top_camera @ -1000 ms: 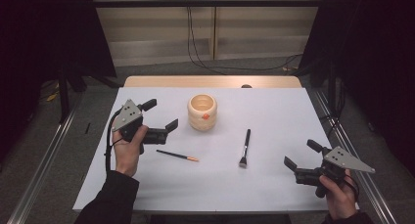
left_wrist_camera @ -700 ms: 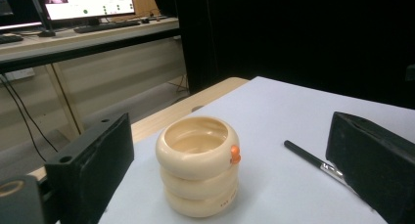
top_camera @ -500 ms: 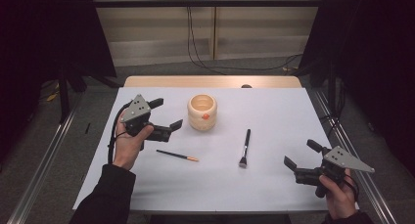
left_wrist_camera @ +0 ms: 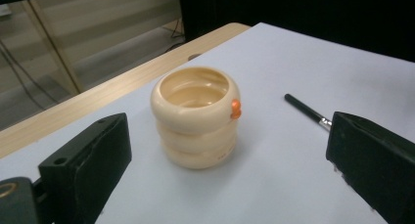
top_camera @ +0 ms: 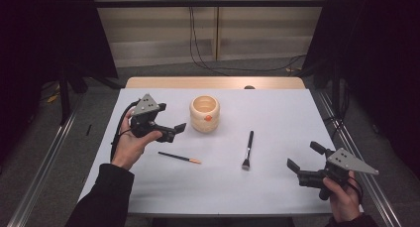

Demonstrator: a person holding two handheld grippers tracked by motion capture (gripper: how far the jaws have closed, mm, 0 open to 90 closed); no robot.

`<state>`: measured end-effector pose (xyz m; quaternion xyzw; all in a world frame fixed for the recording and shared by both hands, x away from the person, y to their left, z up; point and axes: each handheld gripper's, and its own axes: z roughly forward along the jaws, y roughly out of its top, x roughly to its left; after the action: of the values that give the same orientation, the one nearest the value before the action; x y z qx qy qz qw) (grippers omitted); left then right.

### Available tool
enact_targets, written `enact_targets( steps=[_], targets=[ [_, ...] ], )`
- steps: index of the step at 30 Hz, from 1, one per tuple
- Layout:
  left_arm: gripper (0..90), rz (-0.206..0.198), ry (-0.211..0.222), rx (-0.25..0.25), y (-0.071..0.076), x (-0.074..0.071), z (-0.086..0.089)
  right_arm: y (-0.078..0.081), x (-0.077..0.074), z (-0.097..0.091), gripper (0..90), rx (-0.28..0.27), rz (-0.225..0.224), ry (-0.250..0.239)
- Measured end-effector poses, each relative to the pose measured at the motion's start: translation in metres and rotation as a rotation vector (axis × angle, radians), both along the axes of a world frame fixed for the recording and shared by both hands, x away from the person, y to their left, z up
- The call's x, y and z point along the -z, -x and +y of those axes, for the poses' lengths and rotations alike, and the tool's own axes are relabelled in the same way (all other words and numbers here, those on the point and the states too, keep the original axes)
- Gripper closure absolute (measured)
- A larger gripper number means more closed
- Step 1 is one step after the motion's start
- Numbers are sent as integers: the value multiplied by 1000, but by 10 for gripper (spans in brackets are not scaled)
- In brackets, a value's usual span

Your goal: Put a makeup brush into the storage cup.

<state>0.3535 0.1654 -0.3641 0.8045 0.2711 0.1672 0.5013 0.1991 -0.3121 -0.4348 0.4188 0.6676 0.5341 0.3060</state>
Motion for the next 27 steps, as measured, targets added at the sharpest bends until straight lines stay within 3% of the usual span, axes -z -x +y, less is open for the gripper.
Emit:
enact_targets(
  steps=[2,4,6,10,13,16,17,20,21,23,26,27],
  targets=[
    [42,17,-33,-2,-1,-1,-1,0,0,0,0,-4,1,1],
    [42,34,-38,6,-1,-1,-1,0,0,0,0,-1,-3,0],
    [42,56,-88,15,-2,0,-3,0,0,0,0,-4,-2,-1],
    [36,105,-100,41,-5,3,-3,0,0,1,0,-18,-3,0],
    [36,152,-178,46,-9,5,-3,0,0,1,0,-14,-3,-1],
    [52,172,-205,54,-10,6,-4,0,0,1,0,-14,2,0],
    [65,206,-221,63,-10,7,-5,0,0,1,0,-14,-1,0],
    [66,226,-228,53,-11,9,-6,0,0,2,0,-18,-3,6],
    [69,249,-261,49,-12,11,-8,0,0,3,0,-31,-4,7],
    [70,271,-284,59,-14,13,-9,0,0,3,0,-34,1,5],
    [70,261,-319,85,-15,18,-11,0,0,4,0,-29,1,3],
    [93,263,-375,96,-17,21,-13,0,0,3,0,-30,4,0]
  ],
)
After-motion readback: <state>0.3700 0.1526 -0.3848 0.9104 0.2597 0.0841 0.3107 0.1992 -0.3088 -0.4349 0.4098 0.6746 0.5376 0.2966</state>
